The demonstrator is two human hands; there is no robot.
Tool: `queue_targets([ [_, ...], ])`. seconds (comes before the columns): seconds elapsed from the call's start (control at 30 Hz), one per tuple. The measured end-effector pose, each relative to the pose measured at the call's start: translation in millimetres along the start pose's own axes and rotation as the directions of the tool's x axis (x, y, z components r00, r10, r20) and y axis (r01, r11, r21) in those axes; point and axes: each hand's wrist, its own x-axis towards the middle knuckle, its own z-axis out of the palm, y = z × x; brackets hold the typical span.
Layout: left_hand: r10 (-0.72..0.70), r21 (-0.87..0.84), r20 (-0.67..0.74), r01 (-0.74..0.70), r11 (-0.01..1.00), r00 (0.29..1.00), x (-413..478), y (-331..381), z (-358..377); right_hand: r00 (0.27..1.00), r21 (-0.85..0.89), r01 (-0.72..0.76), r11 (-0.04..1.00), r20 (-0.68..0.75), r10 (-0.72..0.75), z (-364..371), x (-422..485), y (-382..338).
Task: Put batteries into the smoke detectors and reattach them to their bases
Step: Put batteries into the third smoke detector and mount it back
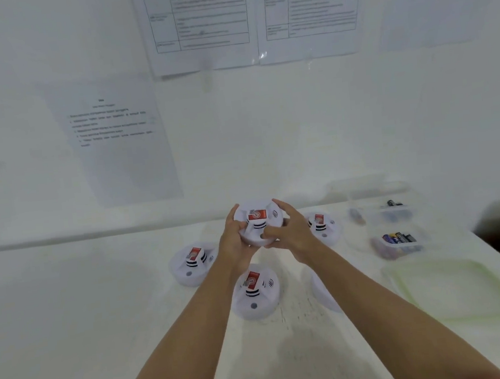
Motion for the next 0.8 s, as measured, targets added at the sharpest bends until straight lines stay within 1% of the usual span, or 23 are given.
queue_targets([
  [0.1,-0.006,-0.007,-0.008,0.006,1.000,1.000,3,1,3,1.000,-0.004,0.013,1.000,0.008,-0.013,-3,6,3],
  [0.27,0.013,0.015,0.016,-0.013,1.000,1.000,4,1,4,1.000,0.002,-0.021,1.000,0.010,0.021,-5,14,8],
  [0.43,-0.023,-0.055,-0.004,0.023,0.998,1.000,5,1,5,0.999,0.015,-0.032,0.999,0.020,0.032,-6,18,12],
  [0.67,-0.007,-0.045,-0.009,0.006,0.999,1.000,6,-1,8,0.999,0.016,-0.037,0.999,0.024,0.037,-11,23,15],
  [0.8,-0.004,-0.041,-0.041,0.003,0.999,0.999,9,-3,6,0.999,0.014,-0.049,0.999,0.021,0.049,-13,27,19],
])
